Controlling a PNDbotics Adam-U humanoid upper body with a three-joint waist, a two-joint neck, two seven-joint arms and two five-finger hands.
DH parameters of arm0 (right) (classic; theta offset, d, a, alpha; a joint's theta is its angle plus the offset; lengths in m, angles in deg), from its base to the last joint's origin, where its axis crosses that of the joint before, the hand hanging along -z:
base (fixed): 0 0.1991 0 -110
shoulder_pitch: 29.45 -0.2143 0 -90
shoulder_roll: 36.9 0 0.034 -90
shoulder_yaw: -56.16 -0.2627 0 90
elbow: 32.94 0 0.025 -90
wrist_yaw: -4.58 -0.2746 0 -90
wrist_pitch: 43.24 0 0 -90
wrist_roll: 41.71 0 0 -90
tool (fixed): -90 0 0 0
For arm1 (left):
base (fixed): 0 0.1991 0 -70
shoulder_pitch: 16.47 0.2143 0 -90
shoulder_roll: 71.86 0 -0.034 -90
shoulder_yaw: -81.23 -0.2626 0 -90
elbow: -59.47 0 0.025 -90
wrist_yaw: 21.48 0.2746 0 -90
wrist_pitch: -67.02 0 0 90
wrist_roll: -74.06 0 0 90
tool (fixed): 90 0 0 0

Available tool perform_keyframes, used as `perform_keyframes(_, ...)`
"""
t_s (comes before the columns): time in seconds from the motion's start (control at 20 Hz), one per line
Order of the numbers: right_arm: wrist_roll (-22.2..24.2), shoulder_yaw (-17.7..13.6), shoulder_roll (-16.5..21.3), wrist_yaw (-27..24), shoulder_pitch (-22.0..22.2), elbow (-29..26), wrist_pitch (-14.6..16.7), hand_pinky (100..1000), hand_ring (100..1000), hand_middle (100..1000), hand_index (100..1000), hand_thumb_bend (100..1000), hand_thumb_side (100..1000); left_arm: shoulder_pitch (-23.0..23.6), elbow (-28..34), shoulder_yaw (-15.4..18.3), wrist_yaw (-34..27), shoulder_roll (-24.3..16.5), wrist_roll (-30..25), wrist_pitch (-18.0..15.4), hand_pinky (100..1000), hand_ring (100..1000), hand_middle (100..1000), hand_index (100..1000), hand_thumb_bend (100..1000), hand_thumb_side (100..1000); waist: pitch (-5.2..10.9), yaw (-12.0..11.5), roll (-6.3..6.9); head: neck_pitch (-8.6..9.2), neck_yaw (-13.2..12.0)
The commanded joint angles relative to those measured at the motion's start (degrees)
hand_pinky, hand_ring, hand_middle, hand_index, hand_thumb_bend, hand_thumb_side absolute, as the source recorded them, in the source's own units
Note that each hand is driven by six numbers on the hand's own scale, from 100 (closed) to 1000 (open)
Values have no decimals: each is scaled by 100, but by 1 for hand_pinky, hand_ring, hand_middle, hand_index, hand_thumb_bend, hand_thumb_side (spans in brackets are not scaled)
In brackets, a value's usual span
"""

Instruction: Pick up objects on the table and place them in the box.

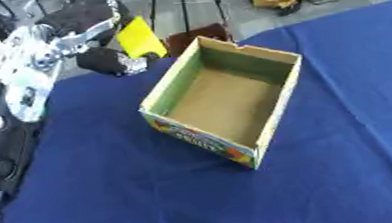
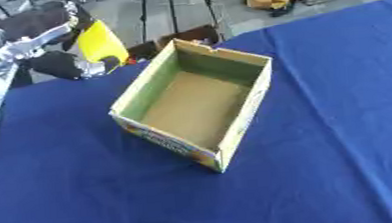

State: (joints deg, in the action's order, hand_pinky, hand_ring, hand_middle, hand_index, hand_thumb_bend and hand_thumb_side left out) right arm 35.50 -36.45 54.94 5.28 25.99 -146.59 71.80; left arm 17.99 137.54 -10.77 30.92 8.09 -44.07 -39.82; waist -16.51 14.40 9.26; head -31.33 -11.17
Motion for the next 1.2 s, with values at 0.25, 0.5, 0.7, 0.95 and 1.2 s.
perform_keyframes(0.25, 132, 51, -27, -133, -212, -95, 33, 793, 782, 591, 799, 100, 520, -226, -260, 117, 526, 63, 281, -2, 100, 251, 382, 505, 100, 488, -97, 209, 78, 166, -369)
perform_keyframes(0.5, 199, 58, -29, -156, -229, -95, 24, 795, 783, 583, 802, 100, 519, -304, -366, 77, 713, 256, 351, -115, 100, 248, 379, 503, 100, 492, -207, 287, 129, 215, -418)
perform_keyframes(0.7, 238, 59, -35, -175, -255, -95, 27, 796, 783, 579, 803, 100, 521, -364, -444, -11, 841, 444, 427, -242, 100, 242, 374, 502, 100, 499, -277, 362, 164, 247, -463)
perform_keyframes(0.95, 260, 55, -51, -189, -253, -95, 21, 797, 783, 577, 805, 100, 522, -341, -557, -136, 1025, 563, 619, -456, 100, 242, 373, 504, 100, 506, -302, 438, 197, 270, -484)
perform_keyframes(1.2, 266, 50, -65, -193, -239, -95, 11, 798, 783, 576, 805, 100, 524, -288, -674, -235, 1022, 666, 741, -688, 100, 238, 367, 501, 100, 517, -300, 442, 204, 307, -487)
